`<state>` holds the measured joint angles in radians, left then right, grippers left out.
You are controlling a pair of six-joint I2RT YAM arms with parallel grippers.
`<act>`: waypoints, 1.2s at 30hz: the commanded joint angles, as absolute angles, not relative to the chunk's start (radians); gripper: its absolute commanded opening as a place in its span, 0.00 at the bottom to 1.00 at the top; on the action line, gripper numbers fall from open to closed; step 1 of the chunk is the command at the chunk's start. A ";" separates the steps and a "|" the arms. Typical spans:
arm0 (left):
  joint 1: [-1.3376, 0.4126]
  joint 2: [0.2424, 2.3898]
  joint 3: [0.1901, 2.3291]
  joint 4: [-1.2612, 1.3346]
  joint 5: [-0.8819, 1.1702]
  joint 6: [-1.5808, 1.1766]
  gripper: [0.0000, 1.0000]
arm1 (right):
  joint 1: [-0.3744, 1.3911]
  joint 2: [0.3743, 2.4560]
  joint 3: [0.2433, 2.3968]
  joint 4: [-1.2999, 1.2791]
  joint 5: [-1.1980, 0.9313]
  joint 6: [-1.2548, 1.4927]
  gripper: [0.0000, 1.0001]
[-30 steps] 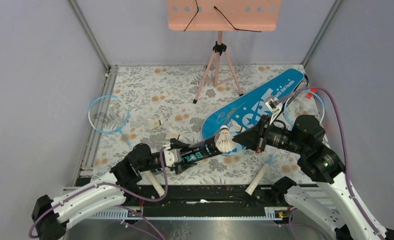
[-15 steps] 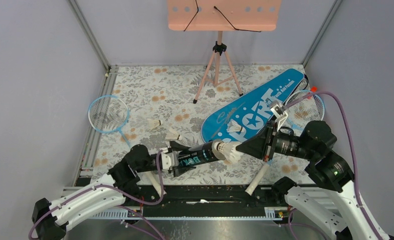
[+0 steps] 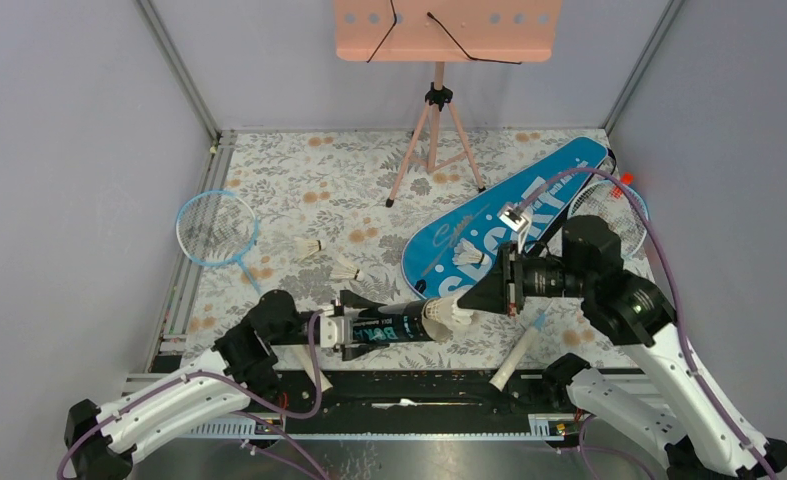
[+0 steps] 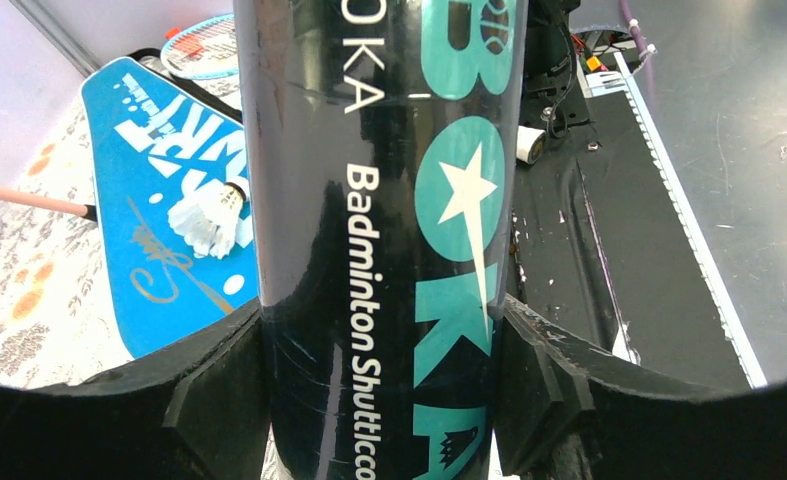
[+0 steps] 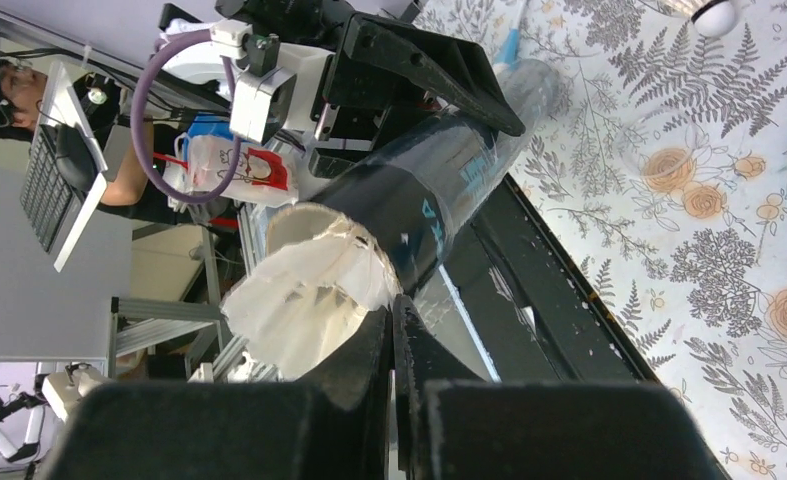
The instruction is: Pack up the badminton gear
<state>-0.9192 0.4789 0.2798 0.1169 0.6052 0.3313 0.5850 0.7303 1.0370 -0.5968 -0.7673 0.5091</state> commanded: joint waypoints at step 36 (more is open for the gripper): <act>-0.923 0.522 0.294 0.319 0.543 0.257 0.01 | 0.852 0.981 1.181 -0.760 -0.145 0.307 1.00</act>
